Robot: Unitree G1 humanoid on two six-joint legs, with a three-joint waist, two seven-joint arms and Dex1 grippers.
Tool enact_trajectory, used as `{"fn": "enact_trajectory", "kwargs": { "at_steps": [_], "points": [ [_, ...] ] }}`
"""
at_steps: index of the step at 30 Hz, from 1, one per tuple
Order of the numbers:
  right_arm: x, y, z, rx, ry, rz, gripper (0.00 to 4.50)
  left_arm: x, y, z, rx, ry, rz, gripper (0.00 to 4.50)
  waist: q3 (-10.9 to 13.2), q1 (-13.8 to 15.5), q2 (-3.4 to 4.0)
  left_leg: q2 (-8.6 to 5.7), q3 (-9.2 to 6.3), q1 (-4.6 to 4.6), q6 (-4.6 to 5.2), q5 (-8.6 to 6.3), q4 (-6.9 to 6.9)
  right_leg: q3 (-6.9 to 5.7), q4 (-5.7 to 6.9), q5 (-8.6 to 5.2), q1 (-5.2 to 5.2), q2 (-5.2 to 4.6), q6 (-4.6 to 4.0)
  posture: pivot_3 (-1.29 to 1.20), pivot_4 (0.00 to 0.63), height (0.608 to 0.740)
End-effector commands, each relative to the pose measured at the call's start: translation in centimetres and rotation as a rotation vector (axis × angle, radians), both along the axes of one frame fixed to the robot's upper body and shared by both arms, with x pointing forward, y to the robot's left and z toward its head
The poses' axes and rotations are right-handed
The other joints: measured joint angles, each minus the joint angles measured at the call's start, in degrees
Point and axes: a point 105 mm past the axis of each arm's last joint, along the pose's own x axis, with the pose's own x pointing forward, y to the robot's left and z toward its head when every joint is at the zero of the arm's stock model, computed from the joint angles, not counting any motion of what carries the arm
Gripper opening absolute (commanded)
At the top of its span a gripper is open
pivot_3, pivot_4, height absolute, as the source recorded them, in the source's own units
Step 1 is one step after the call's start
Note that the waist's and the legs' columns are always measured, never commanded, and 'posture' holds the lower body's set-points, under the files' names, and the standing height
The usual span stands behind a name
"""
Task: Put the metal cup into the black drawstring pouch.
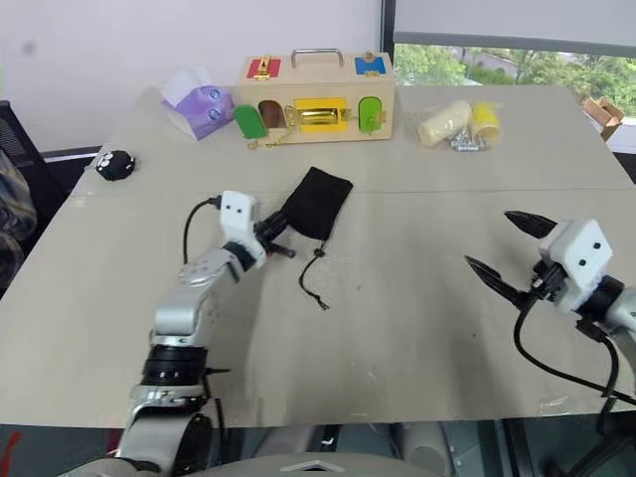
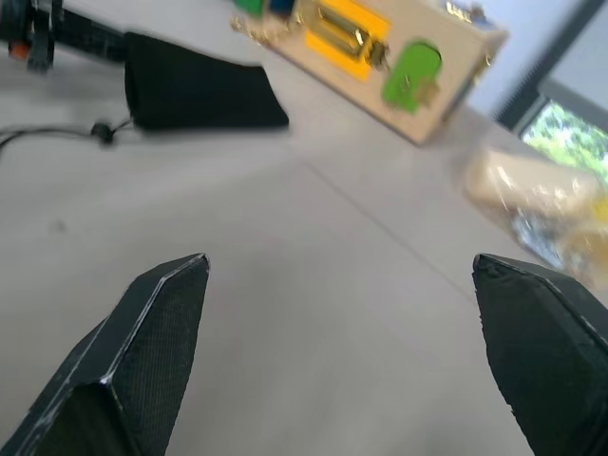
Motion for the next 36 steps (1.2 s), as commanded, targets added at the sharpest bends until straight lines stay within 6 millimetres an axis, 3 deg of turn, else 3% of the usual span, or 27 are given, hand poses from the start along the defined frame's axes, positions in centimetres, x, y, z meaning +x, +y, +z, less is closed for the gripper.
{"fn": "enact_trajectory", "kwargs": {
  "at_steps": [1, 10, 17, 20, 22, 27, 33, 36],
  "points": [
    [-0.5, -1.7, 0.7, -0.070, -0.009, -0.057, 4.50, 0.0, -0.8, 1.6, -0.010, -0.013, 0.076, 0.05, -0.01, -0.07, -0.01, 0.00, 0.07, 0.01, 0.00, 0.00, 0.02, 0.09, 0.00, 0.02, 0.00, 0.00, 0.04, 0.00, 0.150, 0.740],
    [-0.6, -6.4, -1.7, -0.162, 0.129, -0.277, 4.50, -0.6, -3.0, 1.6, -0.024, 0.004, 0.072, 0.05, -0.01, 0.57, -0.02, 0.01, 0.16, 0.02, 0.01, 0.01, 0.09, 0.17, 0.01, 0.05, 0.01, 0.03, 0.09, 0.00, 0.150, 0.740],
    [-1.1, -8.0, -2.9, -0.229, 0.224, -0.346, 4.50, -1.7, -4.8, 2.1, -0.071, 0.012, -0.011, 0.05, -0.01, 0.58, -0.02, 0.01, 0.23, 0.00, 0.00, 0.01, 0.11, 0.22, 0.00, 0.05, 0.00, 0.01, 0.10, 0.00, 0.150, 0.740],
    [-1.3, -8.3, -3.3, -0.273, 0.254, -0.358, 3.70, -2.1, -5.4, 2.0, -0.097, 0.035, -0.059, 0.00, -0.01, 0.55, -0.02, 0.01, 0.27, 0.00, 0.00, 0.01, 0.11, 0.25, 0.00, 0.05, 0.00, 0.01, 0.10, 0.00, 0.150, 0.740],
    [-1.4, -8.3, -3.4, -0.293, 0.260, -0.355, 2.84, -2.2, -5.5, 1.9, -0.097, 0.044, -0.071, 0.00, 0.00, 0.56, -0.02, 0.01, 0.28, 0.00, 0.00, 0.01, 0.12, 0.25, 0.00, 0.05, 0.00, 0.02, 0.10, 0.00, 0.150, 0.740],
    [-1.6, -8.1, -3.6, -0.295, 0.270, -0.360, 0.18, -2.2, -5.6, 1.9, -0.084, 0.053, -0.095, 0.00, -0.01, 0.56, -0.02, 0.02, 0.27, 0.01, 0.00, 0.01, 0.13, 0.24, 0.00, 0.05, 0.00, 0.03, 0.11, 0.00, 0.150, 0.740],
    [-1.5, -7.7, -3.1, -0.298, 0.250, -0.362, 0.08, -2.4, -5.7, 1.9, -0.095, 0.076, -0.123, 0.00, 0.00, 0.57, -0.02, 0.01, 0.30, 0.01, -0.01, 0.01, 0.13, 0.27, 0.00, 0.05, 0.00, 0.02, 0.11, 0.00, 0.150, 0.740],
    [-0.3, -3.9, -1.9, -0.179, 0.196, -0.264, 0.08, -3.4, -7.1, 2.0, -0.181, 0.142, -0.251, 0.00, 0.01, 0.20, -0.03, 0.02, 0.31, 0.01, -0.01, 0.01, 0.13, 0.29, 0.00, 0.05, 0.00, 0.03, 0.11, 0.00, 0.150, 0.740]
  ]
}}
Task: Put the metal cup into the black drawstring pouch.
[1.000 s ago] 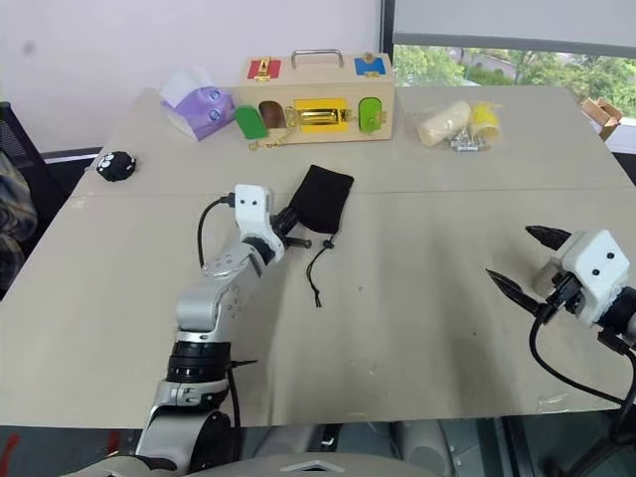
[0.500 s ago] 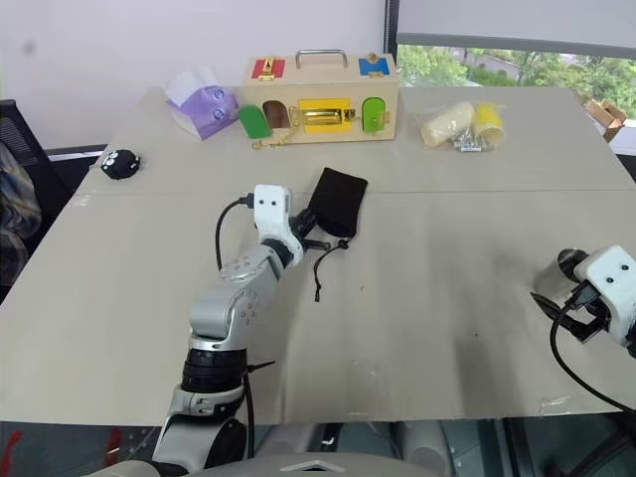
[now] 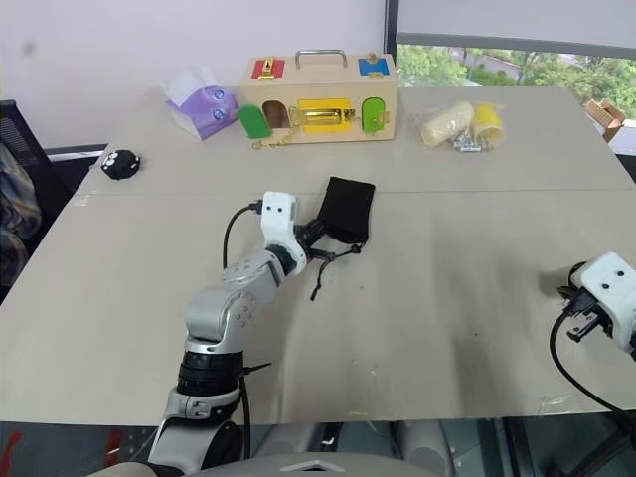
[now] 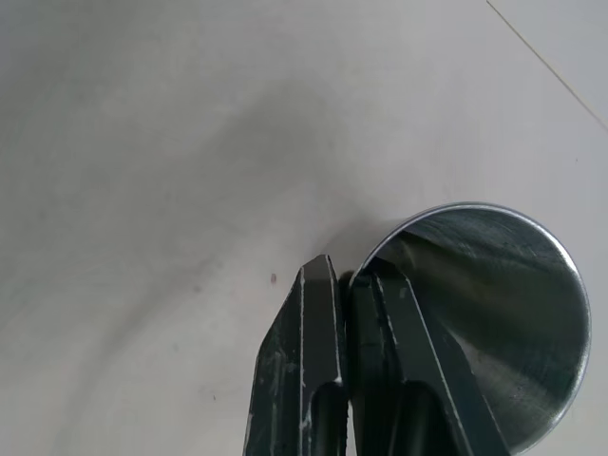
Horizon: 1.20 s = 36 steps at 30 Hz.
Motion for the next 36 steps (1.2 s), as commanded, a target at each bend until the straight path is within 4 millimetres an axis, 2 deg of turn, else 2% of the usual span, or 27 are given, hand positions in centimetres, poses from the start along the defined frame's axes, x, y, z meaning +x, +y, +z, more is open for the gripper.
{"fn": "enact_trajectory", "kwargs": {
  "at_steps": [1, 5, 8, 14, 18, 22, 27, 31, 36],
  "points": [
    [1.4, 5.4, 3.0, 0.158, -0.127, 0.134, 0.08, -1.1, -1.9, 2.5, -0.102, -0.022, -0.146, 0.00, 0.01, -0.42, 0.00, 0.02, 0.03, 0.01, 0.00, 0.00, 0.00, 0.04, 0.00, 0.00, -0.01, 0.02, 0.00, 0.00, 0.150, 0.740],
    [1.7, 13.3, 4.8, 0.493, -0.170, 0.321, 0.08, -1.5, -2.7, 3.2, -0.139, 0.003, -0.210, 0.00, 0.04, -0.66, -0.05, 0.12, -0.15, 0.01, 0.00, 0.00, 0.00, -0.12, 0.03, 0.03, 0.00, 0.12, -0.04, 0.00, 0.150, 0.740],
    [1.5, 17.5, 5.1, 0.645, -0.153, 0.410, 0.08, -1.4, -3.2, 3.5, -0.142, 0.013, -0.240, 0.00, 0.02, -0.39, -0.07, 0.09, -0.29, -0.04, 0.00, 0.01, -0.01, -0.26, 0.03, 0.04, -0.01, 0.10, -0.08, 0.00, 0.150, 0.740],
    [1.3, 21.6, 4.2, 0.746, -0.113, 0.451, 0.08, -1.4, -4.0, 4.0, -0.132, 0.007, -0.283, 0.00, 0.01, -0.06, -0.07, -0.07, -0.17, -0.06, -0.01, 0.01, 0.01, -0.10, 0.01, 0.05, -0.05, -0.02, -0.08, 0.00, 0.150, 0.740],
    [0.9, 22.9, 3.9, 0.770, -0.098, 0.470, 0.08, -1.3, -4.1, 4.1, -0.135, 0.007, -0.290, 0.00, 0.01, -0.08, -0.06, -0.06, -0.18, -0.06, -0.01, 0.01, -0.02, -0.09, 0.02, 0.05, -0.08, 0.00, -0.08, 0.00, 0.150, 0.740],
    [1.5, 23.4, 3.2, 0.766, -0.091, 0.431, 0.08, -1.4, -4.3, 4.2, -0.138, 0.010, -0.298, 0.00, 0.01, -0.23, -0.06, -0.05, -0.18, -0.04, -0.01, 0.01, -0.02, -0.09, 0.04, 0.05, -0.08, 0.03, -0.08, 0.00, 0.150, 0.740],
    [4.8, 21.4, 3.8, 0.808, -0.264, 0.199, 0.08, -1.5, -4.3, 4.4, -0.136, 0.010, -0.308, 0.00, 0.00, -0.43, -0.06, -0.03, -0.19, 0.00, -0.01, 0.01, -0.02, -0.08, 0.12, 0.05, -0.08, 0.08, -0.08, 0.00, 0.150, 0.740],
    [5.7, 20.2, 4.8, 0.895, -0.349, 0.111, 0.08, -1.5, -4.3, 4.3, -0.137, 0.014, -0.309, 0.00, -0.01, -0.69, -0.05, -0.04, -0.16, 0.01, -0.02, 0.01, -0.02, -0.03, 0.15, 0.06, -0.11, 0.09, -0.09, 0.00, 0.150, 0.740],
    [6.0, 20.7, 4.9, 0.932, -0.358, 0.102, 0.08, -1.5, -4.5, 4.5, -0.145, 0.011, -0.316, 0.00, -0.01, -1.47, -0.05, -0.04, -0.11, 0.01, -0.02, 0.01, -0.09, 0.05, 0.17, 0.06, -0.17, 0.08, -0.09, 0.00, 0.150, 0.740]
  ]
}}
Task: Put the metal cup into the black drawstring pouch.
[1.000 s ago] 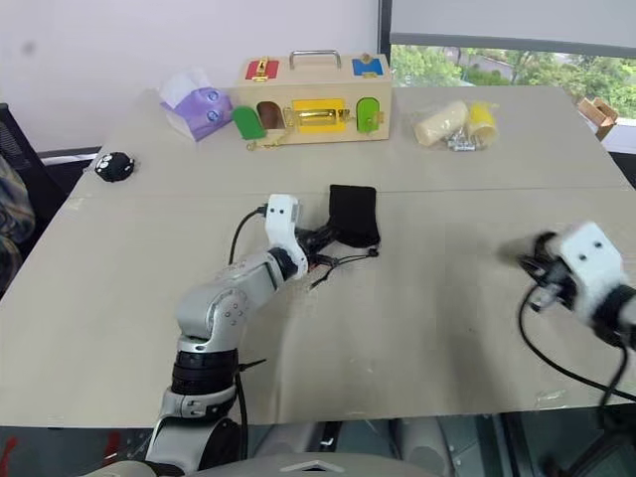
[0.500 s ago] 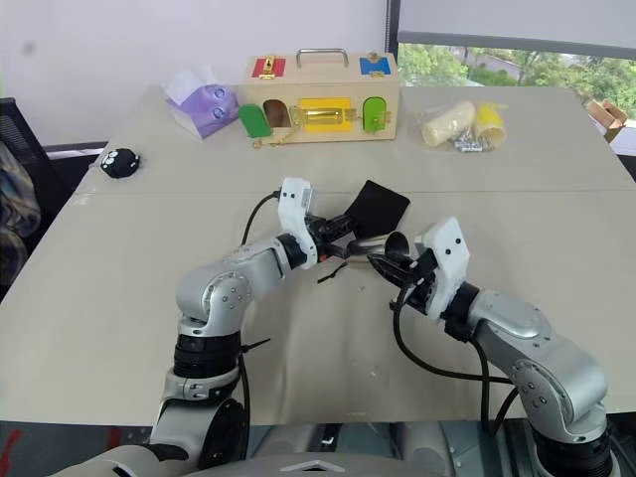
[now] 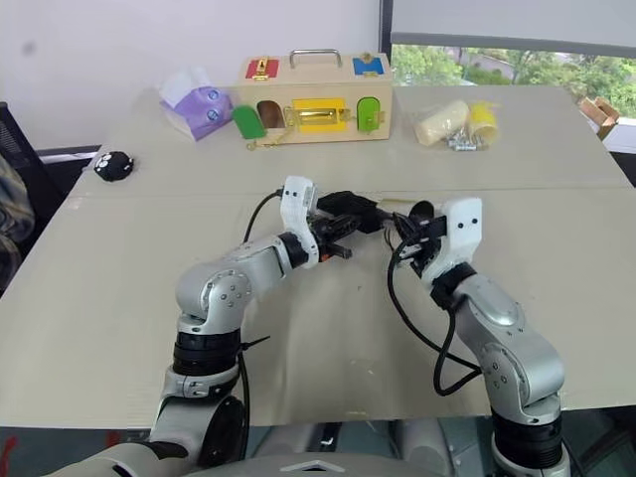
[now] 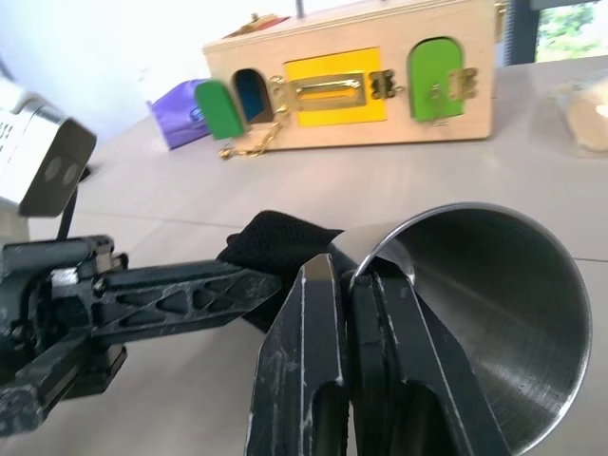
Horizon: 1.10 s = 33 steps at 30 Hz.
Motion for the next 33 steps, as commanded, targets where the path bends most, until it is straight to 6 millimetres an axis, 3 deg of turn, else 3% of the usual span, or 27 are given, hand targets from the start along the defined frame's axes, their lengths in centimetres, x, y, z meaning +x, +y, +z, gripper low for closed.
{"fn": "enact_trajectory", "kwargs": {
  "at_steps": [1, 7, 11, 16, 26, 33],
  "points": [
    [0.0, 0.4, 1.5, 0.056, -0.064, -0.006, 0.08, -0.1, -0.8, 1.2, -0.023, -0.035, -0.038, 0.00, 0.00, -0.15, 0.00, 0.00, 0.02, 0.00, 0.00, 0.00, -0.02, 0.02, 0.01, 0.00, -0.02, 0.00, 0.00, 0.00, 0.150, 0.740],
    [-0.3, 1.3, 1.3, 0.089, -0.058, 0.023, 0.08, 0.4, -0.6, 1.4, -0.056, -0.012, -0.010, 0.00, 0.00, -0.17, 0.01, 0.01, 0.06, 0.01, 0.00, 0.00, -0.04, 0.08, 0.10, 0.00, -0.10, 0.04, 0.00, 0.00, 0.150, 0.740],
    [-1.6, 1.2, 2.1, 0.148, -0.087, 0.069, 0.08, 1.5, -0.1, 1.8, -0.088, 0.020, 0.042, 0.00, 0.00, 0.01, 0.00, 0.01, 0.04, 0.01, 0.01, 0.00, -0.03, 0.08, 0.11, 0.00, -0.09, 0.05, 0.00, 0.00, 0.150, 0.740],
    [-3.3, 1.4, 1.1, 0.080, -0.059, 0.161, 0.08, 1.7, -0.2, 2.6, -0.121, 0.007, 0.038, 0.00, 0.00, -0.12, 0.00, -0.01, 0.12, 0.00, 0.01, 0.00, -0.03, 0.14, 0.08, 0.00, -0.10, 0.03, 0.01, 0.00, 0.150, 0.740],
    [-1.1, 1.4, 0.5, 0.132, -0.022, 0.067, 0.08, -0.8, -1.1, 2.5, -0.126, -0.065, -0.108, 0.00, -0.01, -0.28, 0.01, 0.08, 0.14, 0.07, 0.00, 0.00, -0.05, 0.24, 0.11, 0.00, -0.10, 0.16, 0.00, 0.00, 0.150, 0.740],
    [-0.2, 1.4, 0.6, 0.194, 0.000, 0.046, 0.08, -1.2, -1.4, 2.6, -0.126, -0.093, -0.138, 0.00, -0.01, -0.07, 0.01, 0.05, 0.15, 0.06, 0.00, 0.00, -0.05, 0.27, 0.09, 0.00, -0.10, 0.14, -0.01, 0.00, 0.150, 0.740]
  ]
}}
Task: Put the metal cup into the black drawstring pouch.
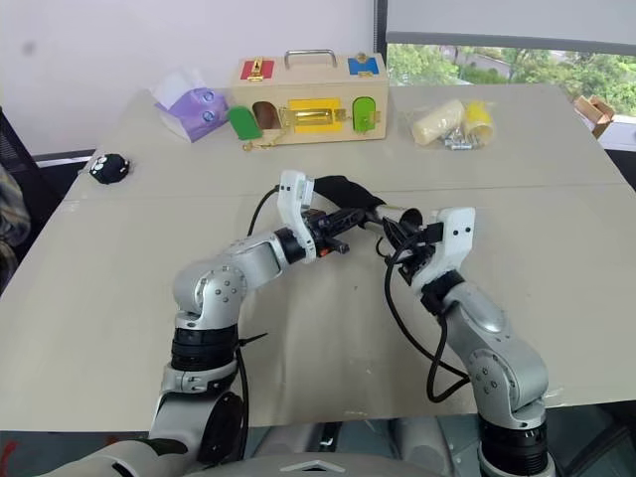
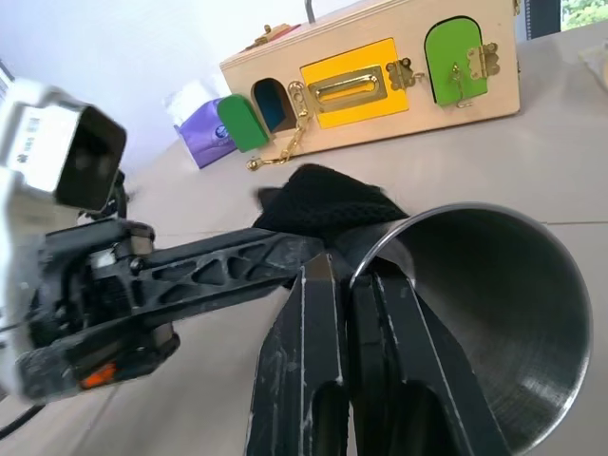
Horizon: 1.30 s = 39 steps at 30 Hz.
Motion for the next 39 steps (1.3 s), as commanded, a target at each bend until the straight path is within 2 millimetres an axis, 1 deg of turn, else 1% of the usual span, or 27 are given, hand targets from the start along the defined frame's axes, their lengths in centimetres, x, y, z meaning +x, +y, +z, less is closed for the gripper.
{"fn": "enact_trajectory", "kwargs": {
  "at_steps": [1, 7, 10, 15, 18, 21, 23, 25, 27, 30, 33, 36, 39],
  "points": [
    [0.3, 0.2, 1.5, 0.083, -0.041, -0.007, 0.08, -1.1, -0.9, 1.4, -0.028, -0.070, -0.059, 0.00, 0.00, -0.08, 0.00, 0.00, 0.01, 0.00, 0.00, 0.00, 0.00, 0.01, 0.00, 0.00, 0.00, 0.00, 0.00, 0.00, 0.150, 0.740],
    [1.2, 0.0, 2.1, 0.238, -0.012, -0.035, 0.08, -1.1, -0.9, 1.1, -0.021, -0.069, -0.059, 0.00, 0.00, -0.15, 0.01, 0.01, -0.01, 0.00, 0.00, 0.00, -0.05, 0.01, 0.01, 0.00, -0.03, 0.02, 0.00, 0.00, 0.150, 0.740],
    [1.5, -0.4, 2.8, 0.352, -0.001, -0.050, 0.08, -0.9, -0.7, 1.1, -0.012, -0.071, -0.050, 0.00, 0.00, -0.15, 0.02, 0.02, -0.01, 0.00, 0.00, 0.00, -0.05, 0.01, 0.01, 0.00, -0.03, 0.03, -0.01, 0.00, 0.150, 0.740],
    [1.5, -0.2, 3.3, 0.531, 0.052, -0.011, 0.08, -0.8, -0.6, 1.1, -0.010, -0.073, -0.044, 0.00, 0.00, -0.12, 0.03, 0.01, -0.01, 0.00, 0.00, 0.00, -0.06, 0.02, 0.01, 0.01, -0.03, 0.02, -0.01, 0.00, 0.150, 0.740],
    [1.4, 0.3, 3.0, 0.526, 0.079, 0.029, 0.08, -0.9, -0.7, 1.2, -0.015, -0.079, -0.051, 0.00, 0.00, -0.18, 0.03, 0.01, 0.00, 0.00, 0.00, 0.00, -0.08, 0.03, 0.01, 0.00, -0.03, 0.01, -0.01, 0.00, 0.150, 0.740],
    [1.7, 1.2, 2.1, 0.308, 0.047, 0.041, 0.08, -0.9, -0.8, 1.5, -0.022, -0.091, -0.060, 0.00, -0.01, -0.30, 0.03, 0.01, 0.00, 0.01, 0.00, 0.00, -0.10, 0.03, 0.01, 0.00, -0.04, 0.04, -0.01, 0.00, 0.150, 0.740],
    [2.2, 1.7, 1.5, 0.169, 0.005, 0.033, 0.08, -0.9, -0.9, 1.7, -0.032, -0.097, -0.065, 0.00, -0.01, -0.36, 0.03, 0.01, 0.02, 0.01, 0.01, 0.00, -0.09, 0.04, 0.01, 0.00, -0.04, 0.07, -0.01, 0.00, 0.150, 0.740],
    [2.6, 2.1, 1.2, 0.008, -0.072, 0.050, 0.08, -0.9, -1.0, 1.9, -0.037, -0.098, -0.075, 0.00, -0.01, -0.53, 0.03, 0.01, 0.10, 0.02, 0.01, 0.00, -0.07, 0.07, 0.01, 0.00, -0.04, 0.23, -0.01, 0.00, 0.150, 0.740],
    [2.6, 2.8, 0.7, -0.156, -0.160, 0.099, 0.08, -0.9, -1.0, 1.9, -0.041, -0.094, -0.080, 0.00, -0.01, -0.64, 0.03, 0.01, 0.10, 0.03, 0.01, 0.00, -0.06, 0.07, 0.01, 0.00, -0.03, 0.23, 0.00, 0.00, 0.150, 0.740],
    [2.2, 3.4, -0.7, -0.390, -0.274, 0.178, 0.08, -0.9, -0.9, 2.1, -0.055, -0.090, -0.082, 0.00, -0.01, -0.67, 0.03, 0.01, 0.10, 0.03, 0.01, 0.00, -0.07, 0.06, 0.00, 0.00, -0.03, 0.20, 0.00, 0.00, 0.150, 0.740],
    [2.3, 3.3, -2.3, -0.623, -0.392, 0.229, 0.08, -0.7, -0.7, 2.3, -0.068, -0.088, -0.080, 0.00, 0.00, -0.81, 0.01, 0.00, 0.16, 0.03, 0.00, 0.00, -0.06, 0.07, -0.04, 0.00, -0.03, 0.21, 0.01, 0.00, 0.150, 0.740],
    [3.0, 2.6, -3.5, -0.853, -0.509, 0.266, 0.08, -0.6, -0.6, 2.4, -0.075, -0.091, -0.071, 0.00, 0.00, -0.83, 0.00, 0.04, 0.16, 0.03, 0.00, 0.00, -0.06, 0.11, -0.04, 0.01, -0.03, 0.06, 0.01, 0.00, 0.150, 0.740],
    [3.7, 2.0, -4.6, -1.016, -0.585, 0.320, 0.08, -0.6, -0.6, 2.4, -0.082, -0.092, -0.071, 0.00, 0.01, -0.84, -0.01, 0.01, 0.24, 0.03, 0.00, 0.01, 0.00, 0.10, -0.05, 0.01, -0.02, 0.16, 0.02, 0.00, 0.150, 0.740]
  ]
}}
